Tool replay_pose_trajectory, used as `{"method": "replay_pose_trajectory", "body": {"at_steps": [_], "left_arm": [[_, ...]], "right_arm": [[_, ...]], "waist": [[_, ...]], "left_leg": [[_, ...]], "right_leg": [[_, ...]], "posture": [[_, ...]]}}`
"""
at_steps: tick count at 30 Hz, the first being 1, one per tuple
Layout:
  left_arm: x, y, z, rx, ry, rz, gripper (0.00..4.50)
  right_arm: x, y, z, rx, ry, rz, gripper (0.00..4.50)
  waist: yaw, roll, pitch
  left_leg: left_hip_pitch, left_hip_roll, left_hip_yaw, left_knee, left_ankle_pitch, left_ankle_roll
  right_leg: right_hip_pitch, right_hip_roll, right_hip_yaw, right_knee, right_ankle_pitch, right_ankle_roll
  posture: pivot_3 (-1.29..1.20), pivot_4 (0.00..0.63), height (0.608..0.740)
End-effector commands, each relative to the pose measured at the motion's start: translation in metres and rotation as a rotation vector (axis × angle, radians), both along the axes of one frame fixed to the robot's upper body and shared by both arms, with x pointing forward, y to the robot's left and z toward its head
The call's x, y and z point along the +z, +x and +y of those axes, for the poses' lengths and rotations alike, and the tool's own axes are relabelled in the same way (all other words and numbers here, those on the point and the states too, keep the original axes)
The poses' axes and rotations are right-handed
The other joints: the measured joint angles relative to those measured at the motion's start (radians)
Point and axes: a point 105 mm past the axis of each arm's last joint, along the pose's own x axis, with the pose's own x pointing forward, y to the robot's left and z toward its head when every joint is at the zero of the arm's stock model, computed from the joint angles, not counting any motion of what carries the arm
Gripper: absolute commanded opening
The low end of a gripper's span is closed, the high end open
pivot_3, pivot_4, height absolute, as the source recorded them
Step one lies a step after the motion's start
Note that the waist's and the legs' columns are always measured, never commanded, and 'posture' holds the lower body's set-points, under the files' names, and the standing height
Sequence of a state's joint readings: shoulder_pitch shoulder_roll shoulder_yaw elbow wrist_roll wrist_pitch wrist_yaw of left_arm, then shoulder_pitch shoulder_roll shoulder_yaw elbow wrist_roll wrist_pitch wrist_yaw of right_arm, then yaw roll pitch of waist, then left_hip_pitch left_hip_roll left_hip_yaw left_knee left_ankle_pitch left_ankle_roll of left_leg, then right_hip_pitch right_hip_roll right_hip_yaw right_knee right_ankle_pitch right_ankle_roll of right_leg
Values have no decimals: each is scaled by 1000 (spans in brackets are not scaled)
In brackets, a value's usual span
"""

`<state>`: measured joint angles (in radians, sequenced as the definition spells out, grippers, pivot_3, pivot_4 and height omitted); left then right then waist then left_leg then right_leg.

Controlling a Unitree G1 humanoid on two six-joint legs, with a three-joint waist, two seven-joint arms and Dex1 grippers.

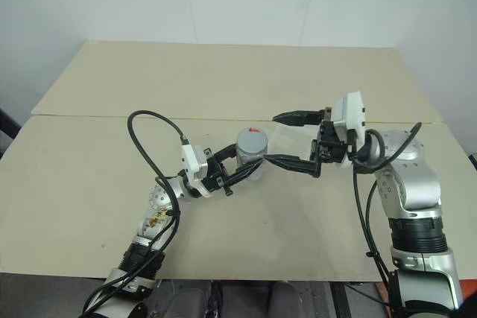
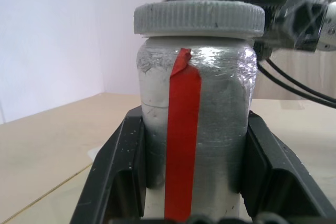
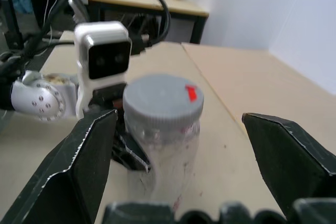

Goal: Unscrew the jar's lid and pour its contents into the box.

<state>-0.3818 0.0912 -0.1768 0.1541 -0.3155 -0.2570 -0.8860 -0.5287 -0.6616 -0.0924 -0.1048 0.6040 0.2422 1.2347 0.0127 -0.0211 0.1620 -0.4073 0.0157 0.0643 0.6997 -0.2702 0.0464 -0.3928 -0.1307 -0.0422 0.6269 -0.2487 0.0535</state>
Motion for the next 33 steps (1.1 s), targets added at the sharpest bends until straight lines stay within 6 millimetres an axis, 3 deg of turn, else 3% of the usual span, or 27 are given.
{"method": "replay_pose_trajectory", "body": {"at_steps": [1, 7, 12, 33], "left_arm": [[7, -3, -3, -13, -20, -38, 1905], [7, -6, -7, -23, -22, -39, 1905], [8, -8, -6, -25, -24, -42, 1905], [7, -6, -2, -12, -20, -46, 1905]], "right_arm": [[19, -12, 9, 43, 42, -59, 4434], [8, -7, 40, 54, 40, -58, 4434], [2, 3, 46, 18, 30, -60, 4434], [-4, 11, 10, -76, 6, -34, 4434]], "waist": [[0, 0, 0], [-1, 0, 0], [1, 0, 0], [0, 0, 0]], "left_leg": [[0, 0, 0, 0, 0, 0], [1, 0, 0, 0, 0, 0], [0, -1, 0, 0, 0, 0], [0, -1, 0, 0, 0, 0]], "right_leg": [[0, 0, 0, 0, 0, 0], [0, 0, 0, 0, 0, 0], [0, 0, 0, 1, 0, 0], [0, 0, 0, 1, 0, 0]], "posture": [[0, 150, 740], [0, 150, 740], [0, 150, 740], [0, 150, 740]]}}
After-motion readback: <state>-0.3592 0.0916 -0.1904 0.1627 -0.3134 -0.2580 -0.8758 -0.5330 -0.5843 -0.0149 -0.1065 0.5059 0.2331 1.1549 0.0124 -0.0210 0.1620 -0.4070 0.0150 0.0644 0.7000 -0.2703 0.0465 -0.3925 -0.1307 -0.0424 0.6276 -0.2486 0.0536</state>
